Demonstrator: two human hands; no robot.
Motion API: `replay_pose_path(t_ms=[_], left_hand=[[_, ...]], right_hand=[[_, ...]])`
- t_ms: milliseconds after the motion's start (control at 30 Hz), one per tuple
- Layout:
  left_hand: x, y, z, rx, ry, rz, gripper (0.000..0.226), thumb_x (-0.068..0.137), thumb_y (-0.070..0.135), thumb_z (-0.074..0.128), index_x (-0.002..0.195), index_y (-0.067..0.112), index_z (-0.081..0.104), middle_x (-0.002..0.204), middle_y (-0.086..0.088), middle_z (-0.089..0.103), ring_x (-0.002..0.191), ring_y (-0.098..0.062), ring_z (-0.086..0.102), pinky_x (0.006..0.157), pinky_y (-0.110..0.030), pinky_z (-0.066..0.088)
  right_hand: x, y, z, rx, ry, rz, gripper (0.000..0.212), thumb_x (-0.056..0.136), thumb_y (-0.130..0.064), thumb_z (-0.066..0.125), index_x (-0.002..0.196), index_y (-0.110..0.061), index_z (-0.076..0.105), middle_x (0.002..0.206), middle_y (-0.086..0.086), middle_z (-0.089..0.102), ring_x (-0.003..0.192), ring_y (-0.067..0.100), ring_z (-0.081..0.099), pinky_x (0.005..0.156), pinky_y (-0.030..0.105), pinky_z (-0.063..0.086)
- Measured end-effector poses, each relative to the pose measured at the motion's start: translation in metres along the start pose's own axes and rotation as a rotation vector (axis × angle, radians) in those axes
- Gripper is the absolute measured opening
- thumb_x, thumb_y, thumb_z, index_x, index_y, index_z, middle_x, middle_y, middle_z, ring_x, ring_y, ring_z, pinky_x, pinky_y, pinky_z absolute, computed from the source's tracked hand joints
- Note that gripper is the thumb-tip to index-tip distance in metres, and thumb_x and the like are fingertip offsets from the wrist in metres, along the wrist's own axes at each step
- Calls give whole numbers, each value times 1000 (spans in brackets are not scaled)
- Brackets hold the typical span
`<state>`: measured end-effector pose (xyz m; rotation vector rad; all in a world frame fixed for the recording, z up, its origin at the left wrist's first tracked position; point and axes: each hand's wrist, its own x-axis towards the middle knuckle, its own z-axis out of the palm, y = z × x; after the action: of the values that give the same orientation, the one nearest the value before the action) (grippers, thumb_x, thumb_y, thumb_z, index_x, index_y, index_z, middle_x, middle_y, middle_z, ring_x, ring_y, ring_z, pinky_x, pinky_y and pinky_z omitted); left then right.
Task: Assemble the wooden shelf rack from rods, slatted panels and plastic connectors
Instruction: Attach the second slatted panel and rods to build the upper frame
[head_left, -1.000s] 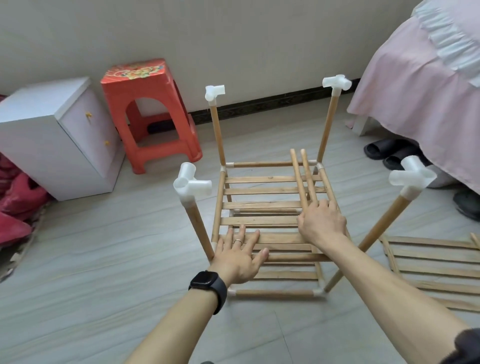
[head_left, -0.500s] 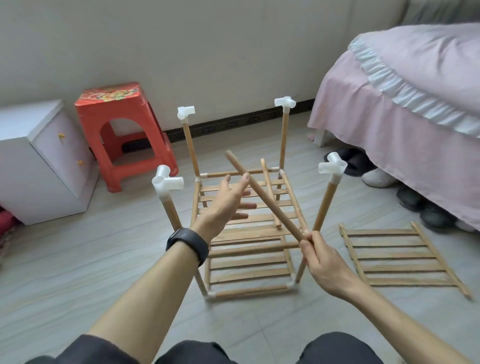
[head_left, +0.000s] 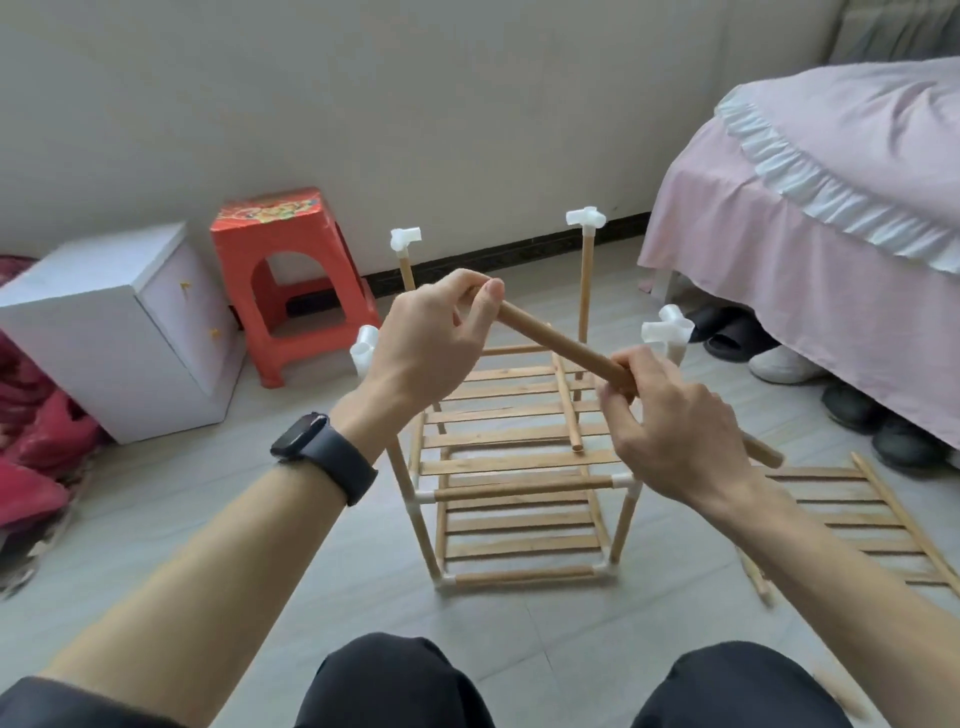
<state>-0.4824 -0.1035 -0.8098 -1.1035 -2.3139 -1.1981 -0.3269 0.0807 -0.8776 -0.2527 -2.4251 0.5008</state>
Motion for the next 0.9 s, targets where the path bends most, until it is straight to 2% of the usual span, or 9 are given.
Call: replay_pose_path(t_ms=[67,167,233,300,433,533,667,800,900], left_hand=[[-3,-15,-20,142,102,-7,39,102,51,40,104,26,70,78,12,59,77,-7,53,64,-18,40],[-7,-44,-41,193,198,-276,29,100,49,41,109,29,61,100,8,58,100,-15,49,78,-26,37],[-8,-59,-43,12,93,-562,29,102,44,48,120,23,55,116,1,59,107,-19,55,88,-35,48],[-12,-70,-40,-203,-38,-731,32,104,43,46,119,18,56,118,-5,63,104,-22,62,91,-43,54],[-24,-73,-33,-409,-97,-603,44,110,38,29,104,6,58,82,-9,75,73,-21,72,66,-25,53],[-23,-77,-33,-462,-57,-607,43,110,36,29,99,4,56,65,-6,66,61,-22,65,68,-36,53],[-25,-81,-28,-569,4,-607,41,109,34,31,81,13,51,56,-1,46,51,-15,45,57,-31,46],[-27,-82,-22,-654,59,-616,42,109,33,33,74,16,48,51,4,43,47,-12,40,49,-24,39],[-26,-82,-22,-679,56,-623,42,109,33,33,72,17,46,49,7,42,45,-10,38,48,-23,37]], right_hand=[[20,-17,-2,-61,7,-74,18,99,-49,36,98,-34,47,73,-14,48,60,5,48,51,23,32],[40,-30,6,-156,-68,-105,39,102,-64,26,93,-34,50,71,-13,51,63,6,51,54,27,37],[44,-32,16,-138,-130,-73,45,100,-68,22,91,-34,51,70,-12,53,63,5,53,53,27,42],[41,-31,26,-97,-151,-56,48,99,-70,21,90,-35,52,68,-11,55,61,4,55,52,28,48],[30,-28,44,-6,-167,-58,43,97,-71,23,80,-39,47,60,-11,54,52,4,54,47,21,40],[25,-30,50,47,-188,-67,42,98,-69,26,76,-38,44,58,-8,54,51,6,54,48,27,48],[19,-35,58,58,-141,-71,42,99,-69,27,73,-39,43,57,-10,53,50,5,53,48,30,48],[19,-32,56,44,-161,-51,45,98,-68,27,75,-35,46,55,-9,53,49,5,53,46,25,40],[23,-35,51,-19,-182,-78,45,98,-68,26,77,-34,48,55,-9,53,50,6,53,47,25,40]])
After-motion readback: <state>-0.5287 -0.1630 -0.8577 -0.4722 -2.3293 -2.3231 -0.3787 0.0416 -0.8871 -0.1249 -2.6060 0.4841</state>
